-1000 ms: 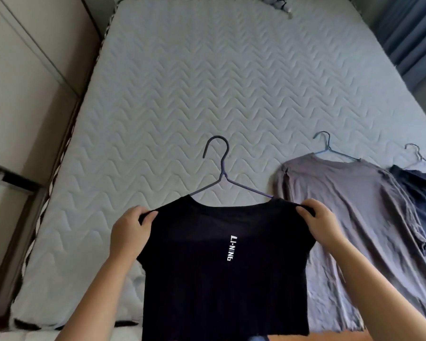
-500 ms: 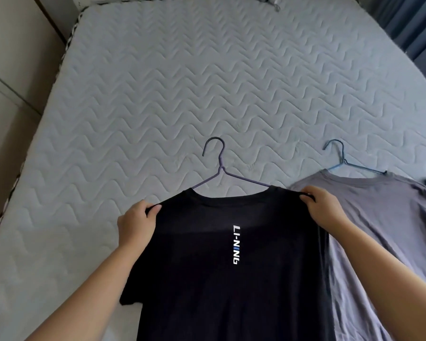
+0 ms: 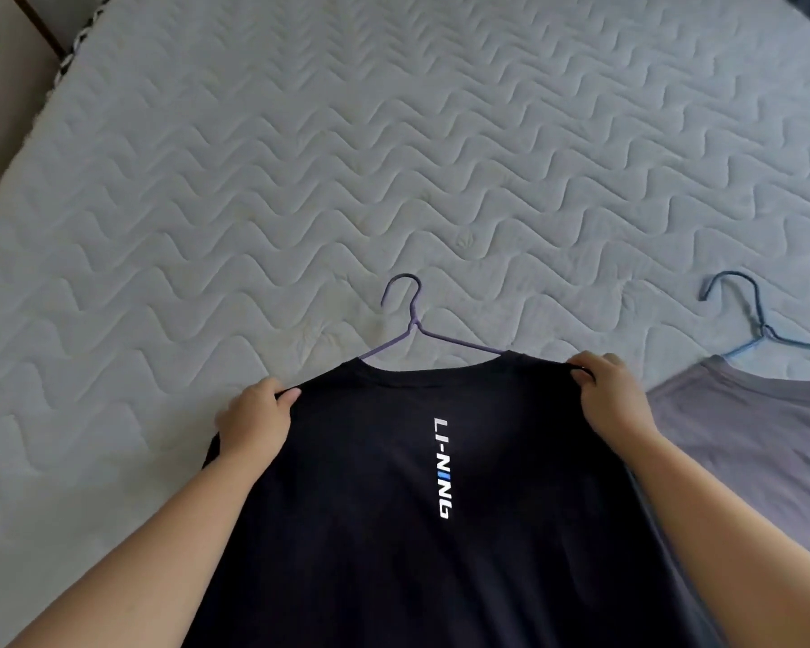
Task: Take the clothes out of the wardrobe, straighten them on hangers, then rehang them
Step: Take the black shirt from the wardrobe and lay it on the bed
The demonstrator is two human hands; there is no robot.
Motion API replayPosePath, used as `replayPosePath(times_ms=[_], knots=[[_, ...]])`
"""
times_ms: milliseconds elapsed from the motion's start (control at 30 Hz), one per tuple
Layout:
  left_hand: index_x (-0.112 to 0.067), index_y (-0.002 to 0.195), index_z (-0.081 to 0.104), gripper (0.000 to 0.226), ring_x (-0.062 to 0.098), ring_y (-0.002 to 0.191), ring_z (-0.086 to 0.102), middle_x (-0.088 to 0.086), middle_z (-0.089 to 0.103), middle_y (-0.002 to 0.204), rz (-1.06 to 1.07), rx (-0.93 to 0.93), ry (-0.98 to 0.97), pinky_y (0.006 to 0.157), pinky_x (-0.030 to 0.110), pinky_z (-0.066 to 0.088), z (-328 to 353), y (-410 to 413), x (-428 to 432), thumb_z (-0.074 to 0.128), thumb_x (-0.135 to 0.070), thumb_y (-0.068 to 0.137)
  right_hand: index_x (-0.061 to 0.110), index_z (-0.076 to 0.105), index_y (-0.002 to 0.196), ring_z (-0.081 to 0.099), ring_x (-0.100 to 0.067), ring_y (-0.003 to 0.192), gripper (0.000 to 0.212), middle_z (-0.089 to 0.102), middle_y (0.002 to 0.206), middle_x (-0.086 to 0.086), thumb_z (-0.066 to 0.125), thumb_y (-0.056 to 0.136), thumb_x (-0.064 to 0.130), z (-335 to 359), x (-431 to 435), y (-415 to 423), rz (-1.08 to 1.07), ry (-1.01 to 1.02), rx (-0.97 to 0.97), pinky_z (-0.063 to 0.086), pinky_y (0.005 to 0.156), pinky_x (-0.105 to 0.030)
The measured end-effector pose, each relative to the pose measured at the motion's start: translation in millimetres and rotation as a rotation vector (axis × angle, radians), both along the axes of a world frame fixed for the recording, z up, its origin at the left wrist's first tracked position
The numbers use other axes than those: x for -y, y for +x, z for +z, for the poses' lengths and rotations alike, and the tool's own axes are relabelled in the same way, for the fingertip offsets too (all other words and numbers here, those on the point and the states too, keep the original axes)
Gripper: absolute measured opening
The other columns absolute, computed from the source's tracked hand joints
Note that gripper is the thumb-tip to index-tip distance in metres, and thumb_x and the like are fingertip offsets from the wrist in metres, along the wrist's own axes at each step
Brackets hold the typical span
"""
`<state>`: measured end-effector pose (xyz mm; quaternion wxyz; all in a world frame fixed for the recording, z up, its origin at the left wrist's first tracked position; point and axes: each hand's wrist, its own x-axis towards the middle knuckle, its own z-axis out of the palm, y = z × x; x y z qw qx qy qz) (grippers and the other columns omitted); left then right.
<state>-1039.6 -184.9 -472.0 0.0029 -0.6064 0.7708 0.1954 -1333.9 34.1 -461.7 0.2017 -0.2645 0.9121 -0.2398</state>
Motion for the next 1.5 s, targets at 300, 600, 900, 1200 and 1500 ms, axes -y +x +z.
replayPosePath(times_ms=[300,600,900,1200,1500], knots=[[0.001,0.089,0.056,0.018,0.043,0.086,0.058,0.021,0.064,0.088,0.062,-0.069,-0.351,0.077,0.051,0.041,-65.7,8.8,-15.2,0.061,-0.016,0.085,0.003,0.057,0.104,0.045,-0.038,0.102,0.020,0.050,0.105,-0.022,0.046,0.090,0.011,-65.3,13.5,14.9,-0.093,-0.067,-0.254,0.033,0.089,-0.041],[-0.004,0.106,0.055,0.052,0.041,0.102,0.051,0.023,0.057,0.106,0.120,0.036,-0.281,0.086,0.052,0.038,-50.8,7.3,-18.3,0.050,-0.049,0.081,0.004,0.047,0.121,0.038,-0.037,0.116,0.042,0.044,0.126,-0.020,0.038,0.090,0.032,-55.0,6.9,20.5,0.079,0.149,-0.274,0.024,0.101,-0.046],[-0.007,0.121,0.052,0.039,0.028,0.115,0.050,0.012,0.053,0.127,0.046,0.013,0.021,0.094,0.037,0.042,41.4,54.2,-111.8,0.052,-0.028,0.089,0.007,0.031,0.140,0.029,-0.030,0.136,0.054,0.033,0.147,-0.012,0.047,0.091,0.021,24.0,-85.6,75.3,0.273,0.311,-0.018,0.028,0.111,-0.040],[-0.016,0.100,0.056,0.015,0.016,0.081,0.058,-0.006,0.059,0.090,0.285,0.032,0.312,0.071,0.031,0.048,119.2,181.2,-294.4,0.048,-0.024,0.090,0.013,0.038,0.137,0.042,-0.021,0.127,0.045,0.043,0.139,-0.002,0.045,0.092,0.017,101.9,-264.2,191.7,0.193,0.353,0.225,0.041,0.095,-0.032],[-0.017,0.092,0.056,0.009,0.025,0.090,0.058,0.002,0.060,0.093,0.510,0.017,0.524,0.074,0.031,0.043,195.6,293.1,-439.1,0.049,-0.021,0.089,0.010,0.047,0.126,0.055,-0.027,0.111,0.033,0.056,0.125,-0.011,0.043,0.093,0.013,155.4,-384.9,270.1,-0.065,0.415,0.558,0.039,0.080,-0.030]])
